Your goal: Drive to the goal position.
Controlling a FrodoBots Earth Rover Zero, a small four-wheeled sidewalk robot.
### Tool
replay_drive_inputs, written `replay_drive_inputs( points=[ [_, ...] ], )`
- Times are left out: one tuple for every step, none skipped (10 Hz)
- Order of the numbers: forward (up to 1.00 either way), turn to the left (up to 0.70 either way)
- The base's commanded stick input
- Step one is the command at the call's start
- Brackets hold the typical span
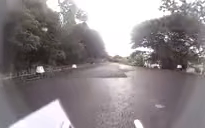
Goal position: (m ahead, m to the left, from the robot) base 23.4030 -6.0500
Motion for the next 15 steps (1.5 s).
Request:
replay_drive_inputs(
  points=[
    [1.0, 0.0],
    [1.0, 0.0],
    [1.0, 0.0],
    [1.0, 0.0],
    [1.0, 0.0],
    [1.0, -0.4],
    [1.0, -0.4],
    [1.0, -0.4],
    [1.0, -0.4],
    [1.0, -0.4],
    [1.0, -0.4],
    [1.0, -0.4],
    [1.0, -0.4],
    [1.0, 0.0],
    [1.0, -0.14]
  ],
)
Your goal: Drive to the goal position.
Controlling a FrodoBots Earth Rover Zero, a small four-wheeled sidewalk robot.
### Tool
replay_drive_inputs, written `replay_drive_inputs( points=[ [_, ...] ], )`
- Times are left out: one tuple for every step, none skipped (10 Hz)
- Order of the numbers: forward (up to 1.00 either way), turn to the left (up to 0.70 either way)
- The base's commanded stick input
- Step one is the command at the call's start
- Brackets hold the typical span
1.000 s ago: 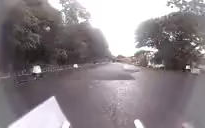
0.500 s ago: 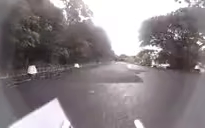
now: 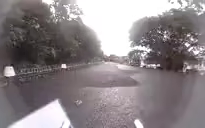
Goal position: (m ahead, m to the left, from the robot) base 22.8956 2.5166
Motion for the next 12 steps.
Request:
replay_drive_inputs(
  points=[
    [1.0, -0.4],
    [1.0, -0.4],
    [1.0, -0.39],
    [1.0, -0.02],
    [1.0, 0.0],
    [1.0, 0.0],
    [1.0, 0.0],
    [1.0, 0.0],
    [1.0, 0.0],
    [1.0, 0.0],
    [1.0, 0.0],
    [1.0, 0.0]
  ],
)
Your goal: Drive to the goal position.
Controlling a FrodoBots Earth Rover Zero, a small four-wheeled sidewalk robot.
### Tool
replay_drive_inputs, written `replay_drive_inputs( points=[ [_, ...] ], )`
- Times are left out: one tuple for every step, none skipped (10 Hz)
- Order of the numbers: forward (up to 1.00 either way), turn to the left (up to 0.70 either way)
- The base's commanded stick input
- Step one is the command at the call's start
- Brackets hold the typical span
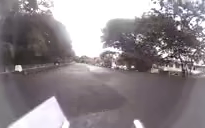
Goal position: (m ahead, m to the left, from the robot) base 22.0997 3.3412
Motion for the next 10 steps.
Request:
replay_drive_inputs(
  points=[
    [1.0, 0.0],
    [1.0, 0.0],
    [1.0, 0.0],
    [1.0, 0.0],
    [1.0, 0.0],
    [1.0, 0.0],
    [1.0, 0.0],
    [1.0, 0.0],
    [1.0, 0.04],
    [1.0, 0.23]
  ],
)
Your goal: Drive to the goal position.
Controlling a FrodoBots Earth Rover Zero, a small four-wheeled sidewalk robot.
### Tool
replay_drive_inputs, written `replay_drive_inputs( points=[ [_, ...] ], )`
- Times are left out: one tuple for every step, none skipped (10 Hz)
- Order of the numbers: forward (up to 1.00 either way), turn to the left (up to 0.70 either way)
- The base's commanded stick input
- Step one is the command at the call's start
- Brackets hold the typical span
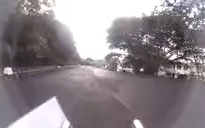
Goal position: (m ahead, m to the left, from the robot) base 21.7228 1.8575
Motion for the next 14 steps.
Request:
replay_drive_inputs(
  points=[
    [1.0, 0.32],
    [1.0, 0.0],
    [1.0, 0.0],
    [1.0, 0.0],
    [1.0, 0.0],
    [1.0, 0.0],
    [1.0, 0.0],
    [1.0, 0.0],
    [1.0, 0.0],
    [1.0, 0.0],
    [1.0, 0.0],
    [1.0, 0.0],
    [1.0, 0.0],
    [1.0, 0.0]
  ],
)
